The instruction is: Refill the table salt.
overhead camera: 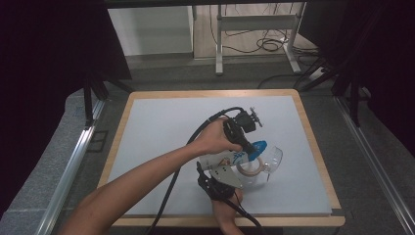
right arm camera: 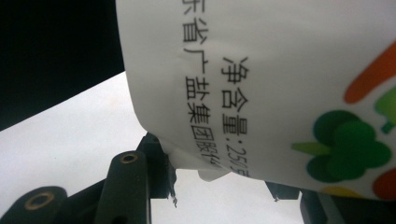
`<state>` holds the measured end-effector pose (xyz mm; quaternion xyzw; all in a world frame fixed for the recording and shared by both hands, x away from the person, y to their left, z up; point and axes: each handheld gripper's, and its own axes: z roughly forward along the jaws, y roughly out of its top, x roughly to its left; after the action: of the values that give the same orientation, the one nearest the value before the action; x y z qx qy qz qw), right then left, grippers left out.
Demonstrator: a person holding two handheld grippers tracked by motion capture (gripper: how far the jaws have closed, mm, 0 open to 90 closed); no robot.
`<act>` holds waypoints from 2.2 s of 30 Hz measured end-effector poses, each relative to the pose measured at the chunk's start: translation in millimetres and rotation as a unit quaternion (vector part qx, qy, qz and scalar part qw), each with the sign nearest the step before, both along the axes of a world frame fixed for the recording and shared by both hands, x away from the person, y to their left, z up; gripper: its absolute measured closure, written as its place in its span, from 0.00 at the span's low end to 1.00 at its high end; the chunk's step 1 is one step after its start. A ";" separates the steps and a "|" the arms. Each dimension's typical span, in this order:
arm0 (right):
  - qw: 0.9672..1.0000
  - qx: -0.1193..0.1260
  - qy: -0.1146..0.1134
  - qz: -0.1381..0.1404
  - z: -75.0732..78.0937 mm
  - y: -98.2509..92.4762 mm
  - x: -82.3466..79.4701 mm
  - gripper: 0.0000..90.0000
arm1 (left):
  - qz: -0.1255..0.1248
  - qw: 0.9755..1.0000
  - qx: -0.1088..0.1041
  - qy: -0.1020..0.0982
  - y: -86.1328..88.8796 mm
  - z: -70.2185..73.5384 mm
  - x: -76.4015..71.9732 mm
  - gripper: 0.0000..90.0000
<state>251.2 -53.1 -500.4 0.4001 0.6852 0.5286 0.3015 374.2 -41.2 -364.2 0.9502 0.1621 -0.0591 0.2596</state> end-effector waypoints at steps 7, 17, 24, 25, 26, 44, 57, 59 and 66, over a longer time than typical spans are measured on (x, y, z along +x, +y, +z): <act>1.000 -0.007 0.001 0.001 -0.6 -0.7 0.9 0.58 | 0.002 1.000 -0.003 0.001 -0.5 -1.6 0.5 1.00; 1.000 -0.012 0.001 0.001 -1.1 -1.2 1.0 0.58 | 0.001 1.000 -0.004 0.002 -1.0 -2.1 0.5 1.00; 1.000 -0.013 0.001 0.002 -1.3 -1.2 1.2 0.58 | -0.002 1.000 -0.001 0.001 -0.5 -2.1 1.2 1.00; 1.000 -0.013 0.001 0.002 -1.3 -1.2 1.2 0.58 | -0.002 1.000 -0.001 0.001 -0.5 -2.1 1.2 1.00; 1.000 -0.012 0.002 0.002 -1.2 -1.1 1.1 0.58 | -0.002 1.000 -0.001 0.001 -0.6 -2.1 1.1 1.00; 1.000 -0.013 0.001 0.005 0.1 -1.9 0.3 0.59 | -0.004 1.000 0.004 0.004 -1.5 -2.5 2.2 1.00; 1.000 -0.016 0.000 0.006 1.4 -3.2 -1.0 0.59 | -0.002 1.000 0.001 0.006 -2.4 -1.9 1.7 1.00; 1.000 -0.015 -0.001 0.007 1.7 -3.3 -1.3 0.59 | -0.004 1.000 0.002 0.006 -2.8 -1.6 2.3 1.00; 1.000 -0.011 -0.001 0.007 3.8 -4.0 -1.8 0.59 | -0.006 1.000 0.003 0.007 -4.1 0.0 2.1 1.00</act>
<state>249.4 -57.1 -496.6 0.3914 0.6938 0.5233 0.3029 376.3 -45.3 -364.2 0.9515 0.1587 -0.0662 0.2552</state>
